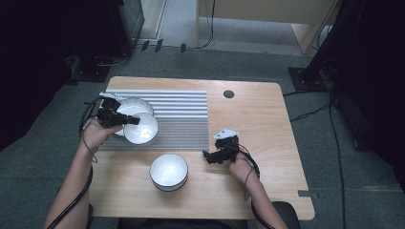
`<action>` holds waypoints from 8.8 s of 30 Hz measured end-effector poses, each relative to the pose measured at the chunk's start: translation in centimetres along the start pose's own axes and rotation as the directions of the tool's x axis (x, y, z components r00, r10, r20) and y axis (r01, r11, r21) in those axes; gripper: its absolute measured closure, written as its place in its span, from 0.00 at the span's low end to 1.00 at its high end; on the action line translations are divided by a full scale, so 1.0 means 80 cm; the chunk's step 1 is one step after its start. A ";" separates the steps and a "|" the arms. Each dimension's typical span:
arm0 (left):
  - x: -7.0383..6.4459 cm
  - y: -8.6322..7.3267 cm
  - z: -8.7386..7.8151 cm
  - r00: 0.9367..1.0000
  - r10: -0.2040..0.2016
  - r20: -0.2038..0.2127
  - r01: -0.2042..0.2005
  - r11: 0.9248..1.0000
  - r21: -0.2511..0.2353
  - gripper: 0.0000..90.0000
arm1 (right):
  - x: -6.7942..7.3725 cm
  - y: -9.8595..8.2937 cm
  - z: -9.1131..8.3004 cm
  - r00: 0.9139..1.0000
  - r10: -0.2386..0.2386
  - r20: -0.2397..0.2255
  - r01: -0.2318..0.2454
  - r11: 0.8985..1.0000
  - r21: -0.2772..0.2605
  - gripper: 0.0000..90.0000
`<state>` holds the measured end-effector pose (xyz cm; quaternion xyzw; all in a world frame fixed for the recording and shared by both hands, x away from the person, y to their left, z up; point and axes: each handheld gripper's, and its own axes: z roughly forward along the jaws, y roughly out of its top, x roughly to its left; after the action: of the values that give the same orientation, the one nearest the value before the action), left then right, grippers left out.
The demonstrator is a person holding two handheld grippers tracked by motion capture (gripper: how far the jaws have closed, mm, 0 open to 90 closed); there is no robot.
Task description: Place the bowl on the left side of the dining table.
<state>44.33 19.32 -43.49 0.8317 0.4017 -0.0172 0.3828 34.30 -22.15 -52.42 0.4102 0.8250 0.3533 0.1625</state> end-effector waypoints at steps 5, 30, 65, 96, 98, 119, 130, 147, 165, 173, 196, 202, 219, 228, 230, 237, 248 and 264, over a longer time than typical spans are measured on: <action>0.008 0.001 0.002 1.000 -0.009 -0.006 0.009 1.000 -0.001 0.90 | 0.000 0.000 0.000 1.000 0.000 0.000 0.000 1.000 0.000 0.02; 0.043 0.004 -0.003 0.997 -0.058 -0.047 0.057 0.998 -0.014 0.90 | 0.000 0.000 0.000 1.000 -0.002 0.000 0.002 1.000 -0.002 0.02; 0.079 -0.009 -0.009 0.982 -0.156 -0.110 0.148 0.986 -0.077 0.90 | 0.000 0.000 0.000 1.000 0.003 -0.001 -0.003 1.000 0.000 0.02; 0.106 -0.009 0.002 0.966 -0.207 -0.153 0.195 0.976 -0.093 0.90 | 0.000 0.000 0.000 1.000 0.002 0.000 -0.002 1.000 0.000 0.02; 0.107 -0.009 0.003 0.966 -0.212 -0.149 0.200 0.976 -0.090 0.90 | 0.000 0.000 0.000 1.000 0.002 -0.001 -0.002 1.000 0.000 0.02; 0.107 -0.010 -0.002 0.969 -0.214 -0.124 0.202 0.973 -0.109 0.80 | 0.000 0.000 0.000 1.000 0.002 0.000 -0.002 1.000 0.000 0.02; 0.098 -0.003 -0.007 0.973 -0.197 -0.123 0.187 0.978 -0.090 0.65 | 0.000 0.000 0.000 1.000 0.002 -0.001 -0.002 1.000 0.000 0.02; 0.083 0.004 -0.032 0.974 -0.194 -0.114 0.182 0.977 -0.110 0.58 | 0.000 0.000 0.000 1.000 0.002 0.000 -0.002 1.000 0.000 0.02; 0.051 0.014 -0.036 0.986 -0.155 -0.056 0.151 0.986 -0.076 0.49 | 0.000 0.000 0.000 1.000 0.002 0.000 -0.002 1.000 0.000 0.02; 0.041 0.015 -0.031 0.989 -0.139 -0.048 0.136 0.988 -0.068 0.47 | 0.000 0.000 0.000 1.000 0.001 -0.001 -0.001 1.000 -0.001 0.02; -0.003 0.017 -0.018 0.998 -0.057 -0.028 0.055 0.996 -0.074 0.41 | 0.000 0.000 0.000 1.000 0.002 0.000 -0.002 1.000 0.000 0.02; -0.011 0.017 -0.013 0.999 -0.043 -0.020 0.042 0.997 -0.070 0.40 | 0.000 0.000 0.000 1.000 0.002 0.000 -0.002 1.000 0.000 0.02; -0.036 0.016 0.005 1.000 0.024 -0.017 -0.025 0.998 -0.066 0.40 | 0.000 0.000 0.000 1.000 0.002 0.000 -0.002 1.000 0.000 0.02; -0.049 0.015 0.025 0.998 0.065 -0.002 -0.065 0.997 -0.046 0.39 | 0.000 0.000 0.000 1.000 0.000 0.000 0.000 1.000 0.001 0.02; -0.050 0.014 0.027 0.998 0.067 0.000 -0.067 0.997 -0.047 0.39 | 0.000 0.000 0.000 1.000 0.000 0.000 0.000 1.000 0.001 0.02; -0.057 0.011 0.037 0.996 0.095 0.001 -0.094 0.994 -0.053 0.39 | 0.000 0.000 0.000 1.000 0.000 0.000 0.000 1.000 0.000 0.02; -0.061 0.002 0.054 0.994 0.107 0.006 -0.106 0.992 -0.062 0.37 | 0.000 0.000 0.000 1.000 0.000 0.000 0.000 1.000 0.000 0.02; -0.069 -0.013 0.086 0.985 0.169 -0.017 -0.170 0.984 -0.050 0.37 | 0.000 0.000 0.000 1.000 0.000 0.000 0.000 1.000 0.000 0.02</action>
<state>41.77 11.67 -47.14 0.8528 0.3323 0.0311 0.4016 34.30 -22.14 -52.42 0.4102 0.8250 0.3531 0.1624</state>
